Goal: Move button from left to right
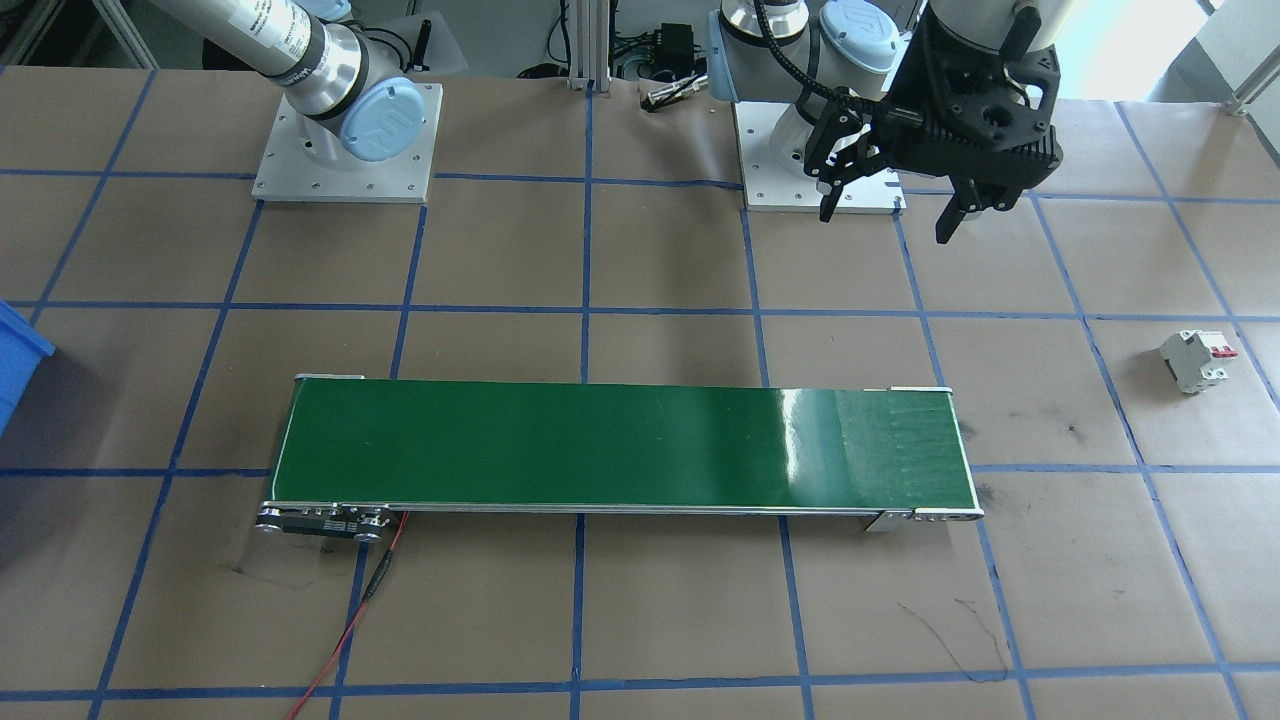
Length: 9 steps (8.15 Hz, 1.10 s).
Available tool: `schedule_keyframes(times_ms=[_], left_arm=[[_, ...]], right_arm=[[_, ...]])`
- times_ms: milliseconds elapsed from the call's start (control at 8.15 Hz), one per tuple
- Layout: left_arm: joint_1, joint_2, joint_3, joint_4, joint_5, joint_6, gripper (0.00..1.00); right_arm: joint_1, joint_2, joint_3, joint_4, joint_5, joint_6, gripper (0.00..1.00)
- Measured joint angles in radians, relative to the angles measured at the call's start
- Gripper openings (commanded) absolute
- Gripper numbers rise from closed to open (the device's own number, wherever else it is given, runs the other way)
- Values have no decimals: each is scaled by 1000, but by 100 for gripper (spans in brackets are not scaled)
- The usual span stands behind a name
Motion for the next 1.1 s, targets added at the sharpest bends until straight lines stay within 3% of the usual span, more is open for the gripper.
schedule_keyframes(times_ms=[245, 491, 736, 1104], left_arm=[[0, 1, 0, 0, 0, 0, 100], [0, 2, -1, 0, 0, 0, 100], [0, 2, -1, 0, 0, 0, 100], [0, 3, -1, 0, 0, 0, 100]], right_arm=[[21, -120, -3, 81, 0, 67, 100], [104, -287, -8, 270, -17, 300, 100], [251, -427, -10, 454, -70, 630, 100], [540, -553, -16, 610, -106, 1277, 100]])
